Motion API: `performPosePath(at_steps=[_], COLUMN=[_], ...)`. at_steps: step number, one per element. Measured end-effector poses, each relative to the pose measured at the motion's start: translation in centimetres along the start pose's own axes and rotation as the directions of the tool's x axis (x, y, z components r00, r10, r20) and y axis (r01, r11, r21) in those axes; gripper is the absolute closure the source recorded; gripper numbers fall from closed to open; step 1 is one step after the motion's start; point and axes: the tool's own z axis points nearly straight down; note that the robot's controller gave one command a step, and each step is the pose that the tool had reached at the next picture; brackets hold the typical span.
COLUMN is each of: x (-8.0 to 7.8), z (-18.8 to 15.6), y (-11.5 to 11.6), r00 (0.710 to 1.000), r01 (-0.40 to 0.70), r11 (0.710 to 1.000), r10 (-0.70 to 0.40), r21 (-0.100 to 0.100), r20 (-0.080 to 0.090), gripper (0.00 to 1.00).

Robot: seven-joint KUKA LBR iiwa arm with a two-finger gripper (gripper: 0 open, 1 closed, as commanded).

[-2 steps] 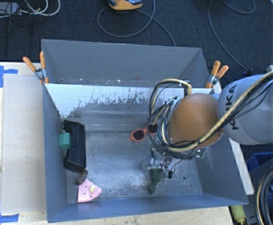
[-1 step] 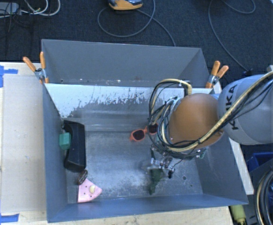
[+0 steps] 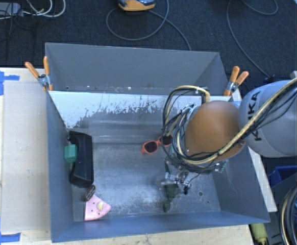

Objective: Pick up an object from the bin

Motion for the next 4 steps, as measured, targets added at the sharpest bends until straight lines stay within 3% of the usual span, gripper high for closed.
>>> performPosePath(at_steps=[4], x=[0.0], z=[-7.8], y=[0.2], r00=[1.0], r01=[-0.004], r11=[1.0], r10=[0.004], r21=[-0.005], r20=[-0.001], gripper=[1.0])
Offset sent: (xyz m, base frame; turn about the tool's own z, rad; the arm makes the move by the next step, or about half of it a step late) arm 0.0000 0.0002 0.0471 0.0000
